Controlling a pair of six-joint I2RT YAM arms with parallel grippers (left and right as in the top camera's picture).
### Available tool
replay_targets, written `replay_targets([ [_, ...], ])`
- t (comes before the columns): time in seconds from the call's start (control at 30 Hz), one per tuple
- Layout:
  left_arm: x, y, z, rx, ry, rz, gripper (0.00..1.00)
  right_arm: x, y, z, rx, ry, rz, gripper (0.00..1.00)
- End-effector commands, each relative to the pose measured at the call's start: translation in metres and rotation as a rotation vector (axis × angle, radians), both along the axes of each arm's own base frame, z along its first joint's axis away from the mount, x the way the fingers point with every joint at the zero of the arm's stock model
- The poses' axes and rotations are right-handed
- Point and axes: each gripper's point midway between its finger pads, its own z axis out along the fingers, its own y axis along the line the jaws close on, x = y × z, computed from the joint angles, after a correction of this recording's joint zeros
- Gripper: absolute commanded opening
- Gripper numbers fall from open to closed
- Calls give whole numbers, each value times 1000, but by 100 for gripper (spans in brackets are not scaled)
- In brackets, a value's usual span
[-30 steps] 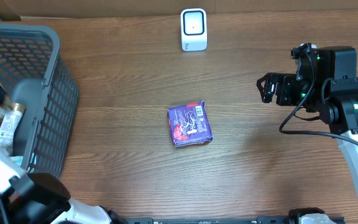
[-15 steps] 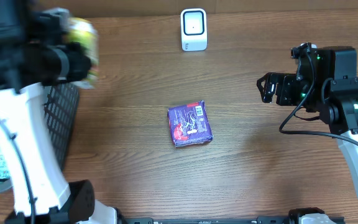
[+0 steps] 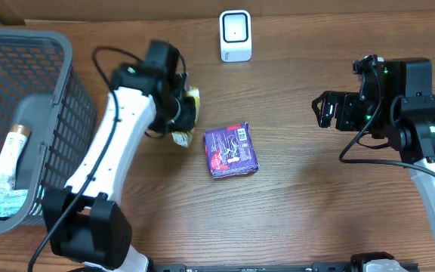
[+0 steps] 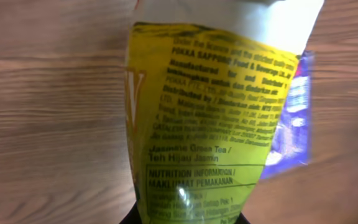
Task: Scan the item barcode
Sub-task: 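Place the yellow-green pouch on the table left of the purple package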
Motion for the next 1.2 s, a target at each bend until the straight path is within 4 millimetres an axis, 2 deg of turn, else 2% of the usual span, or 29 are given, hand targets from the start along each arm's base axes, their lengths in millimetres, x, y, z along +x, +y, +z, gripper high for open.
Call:
replay_targets([
  [0.0, -9, -2, -29, 14, 18, 52, 4, 3, 0, 9, 1, -26, -2, 100],
  [0.17, -16, 8, -69, 53, 25, 128, 4, 2, 0, 8, 0, -23, -3, 100],
  [0.33, -22, 9, -91, 58, 25, 130, 4, 1, 0, 8, -1, -19, -2, 100],
  [0.67, -26, 7, -100, 53, 25, 123, 5, 1, 0, 8, -1, -19, -2, 100],
  [0.77, -27, 6, -99, 45, 28, 122, 13, 1, 0, 7, -1, -16, -2, 100],
  [0.8, -27, 4, -99, 39, 30, 120, 20, 1, 0, 7, -1, -14, -3, 100],
  [0.9, -24, 1, -98, 22, 21, 116, 26, 1, 0, 7, -1, -14, -3, 100],
  [0.97, -19, -1, -94, 18, -5, 77, 30, 1, 0, 7, -1, -15, -3, 100],
  [1.03, -10, -1, -81, 22, -33, 56, 35, 1, 0, 7, -1, -16, -3, 100],
  [1.1, 6, -2, -52, 15, -79, 48, 36, 1, 0, 7, -2, -16, -3, 100],
  [1.13, 21, 0, -19, 8, -132, 53, 37, 1, 0, 7, -1, -16, -2, 100],
  [1.17, 24, 1, -12, 7, -143, 55, 37, 1, 0, 7, -1, -16, -2, 100],
])
